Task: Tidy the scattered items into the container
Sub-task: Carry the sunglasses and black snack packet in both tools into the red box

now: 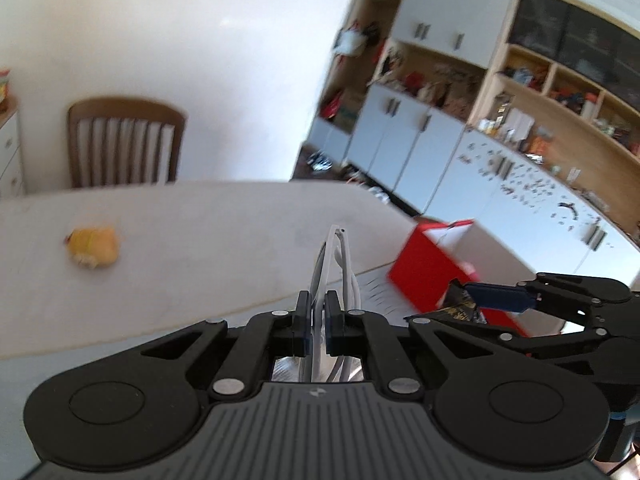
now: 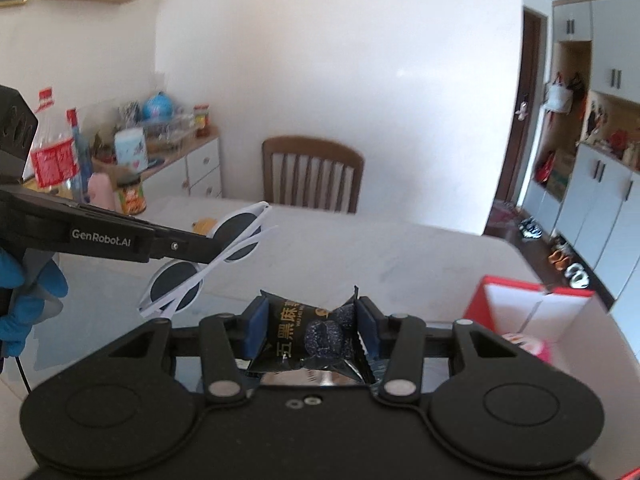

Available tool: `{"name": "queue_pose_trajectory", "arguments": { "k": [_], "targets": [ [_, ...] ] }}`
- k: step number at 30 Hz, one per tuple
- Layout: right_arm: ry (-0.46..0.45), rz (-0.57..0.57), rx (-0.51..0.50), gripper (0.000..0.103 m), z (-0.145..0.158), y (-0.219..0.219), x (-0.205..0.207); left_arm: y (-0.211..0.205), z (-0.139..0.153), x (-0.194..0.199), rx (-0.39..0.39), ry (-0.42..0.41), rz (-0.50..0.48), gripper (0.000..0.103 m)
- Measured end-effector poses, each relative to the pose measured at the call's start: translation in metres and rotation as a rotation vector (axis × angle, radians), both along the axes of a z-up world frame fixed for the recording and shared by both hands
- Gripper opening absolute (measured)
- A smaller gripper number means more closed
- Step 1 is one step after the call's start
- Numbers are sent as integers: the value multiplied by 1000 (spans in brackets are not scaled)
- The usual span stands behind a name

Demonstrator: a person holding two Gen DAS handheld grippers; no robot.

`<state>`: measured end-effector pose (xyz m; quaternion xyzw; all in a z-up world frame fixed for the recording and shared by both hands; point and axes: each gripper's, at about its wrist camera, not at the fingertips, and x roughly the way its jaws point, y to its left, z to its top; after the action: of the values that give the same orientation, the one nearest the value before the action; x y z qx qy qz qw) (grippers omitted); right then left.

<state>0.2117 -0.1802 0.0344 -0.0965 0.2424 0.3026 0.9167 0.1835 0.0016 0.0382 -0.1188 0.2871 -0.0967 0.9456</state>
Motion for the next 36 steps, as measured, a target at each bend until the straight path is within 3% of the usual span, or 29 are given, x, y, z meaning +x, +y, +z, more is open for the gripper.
{"name": "queue_pose_trajectory", "arguments": {
  "k": [9, 15, 24, 36],
  "targets": [
    [-44, -90, 5, 103, 14, -73, 14, -72, 44, 23, 26, -83, -123, 5],
    [-23, -129, -35, 103, 8, -125, 32, -138, 51, 54, 36, -81, -202, 5],
    [90, -139, -78, 103, -20, -183, 64, -221, 23, 111, 66, -20, -294, 5],
    [242, 2, -129, 103, -64, -196, 88, -295, -25, 189, 149, 75, -343, 5]
  ]
}}
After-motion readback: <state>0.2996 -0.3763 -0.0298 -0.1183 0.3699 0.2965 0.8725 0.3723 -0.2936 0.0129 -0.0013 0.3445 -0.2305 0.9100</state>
